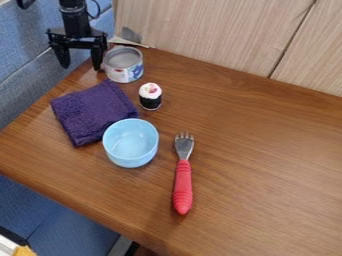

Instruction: Move the tin to the middle of the table

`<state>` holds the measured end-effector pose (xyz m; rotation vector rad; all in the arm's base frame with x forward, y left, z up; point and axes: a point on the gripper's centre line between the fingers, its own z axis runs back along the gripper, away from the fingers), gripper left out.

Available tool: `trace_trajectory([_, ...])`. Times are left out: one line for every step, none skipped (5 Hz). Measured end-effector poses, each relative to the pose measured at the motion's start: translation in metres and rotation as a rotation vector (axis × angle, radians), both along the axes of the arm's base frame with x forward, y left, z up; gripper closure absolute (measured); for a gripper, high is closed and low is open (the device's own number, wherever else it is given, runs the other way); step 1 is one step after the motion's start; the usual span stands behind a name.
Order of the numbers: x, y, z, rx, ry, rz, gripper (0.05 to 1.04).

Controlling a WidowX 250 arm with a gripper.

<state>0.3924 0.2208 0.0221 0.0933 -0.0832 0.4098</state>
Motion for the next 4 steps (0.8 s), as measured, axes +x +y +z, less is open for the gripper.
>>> trace_trajectory([0.007,-0.009,0.002,-0.007,-0.013,-0.034,0.082])
trace_trajectory([0.019,-0.015,0.011,-0.005,-0.04,-0.057,0.082])
trace_trajectory([0.03,-0.027,0.014,-0.008,-0.054,-0.098,0.082])
trace_trajectory([0.039,-0.041,0.009,-0.028,-0.051,-0.152,0.082])
